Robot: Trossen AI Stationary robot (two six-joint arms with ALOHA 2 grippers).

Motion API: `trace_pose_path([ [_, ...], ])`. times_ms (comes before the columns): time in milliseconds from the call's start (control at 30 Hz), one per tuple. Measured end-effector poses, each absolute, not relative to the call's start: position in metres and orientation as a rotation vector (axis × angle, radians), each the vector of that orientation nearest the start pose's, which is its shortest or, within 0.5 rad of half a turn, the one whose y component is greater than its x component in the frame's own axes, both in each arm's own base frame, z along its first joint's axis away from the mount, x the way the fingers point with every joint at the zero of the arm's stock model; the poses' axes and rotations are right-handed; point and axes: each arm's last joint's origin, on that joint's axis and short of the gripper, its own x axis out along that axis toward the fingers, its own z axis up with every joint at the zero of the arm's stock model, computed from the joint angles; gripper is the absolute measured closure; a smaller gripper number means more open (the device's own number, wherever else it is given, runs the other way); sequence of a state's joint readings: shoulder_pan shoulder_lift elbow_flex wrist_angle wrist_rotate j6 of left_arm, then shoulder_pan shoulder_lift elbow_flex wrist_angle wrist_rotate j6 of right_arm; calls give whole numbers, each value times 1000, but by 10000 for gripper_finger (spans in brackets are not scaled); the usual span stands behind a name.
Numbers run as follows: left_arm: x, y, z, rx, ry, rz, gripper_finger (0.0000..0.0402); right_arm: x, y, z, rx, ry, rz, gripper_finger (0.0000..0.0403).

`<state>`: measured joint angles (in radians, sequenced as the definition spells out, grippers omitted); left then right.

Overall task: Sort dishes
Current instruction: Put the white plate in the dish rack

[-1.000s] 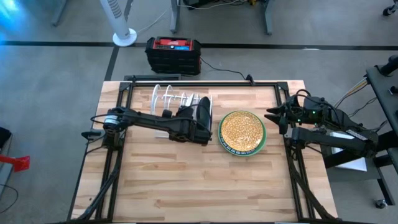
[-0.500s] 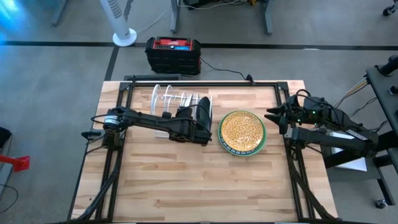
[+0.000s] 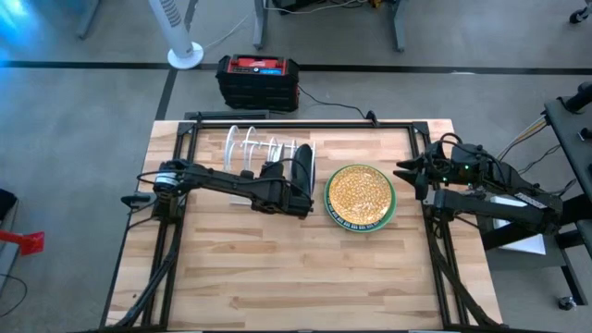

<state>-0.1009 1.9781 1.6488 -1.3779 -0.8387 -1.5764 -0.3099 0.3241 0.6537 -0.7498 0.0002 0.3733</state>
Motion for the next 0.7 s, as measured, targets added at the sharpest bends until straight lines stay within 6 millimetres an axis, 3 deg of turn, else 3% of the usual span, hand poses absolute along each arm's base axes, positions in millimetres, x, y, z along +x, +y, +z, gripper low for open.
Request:
trace_pose_path([
  [700,365,-15,236,-445,681,1445,365,67,-21,284,433,355,-381,231],
])
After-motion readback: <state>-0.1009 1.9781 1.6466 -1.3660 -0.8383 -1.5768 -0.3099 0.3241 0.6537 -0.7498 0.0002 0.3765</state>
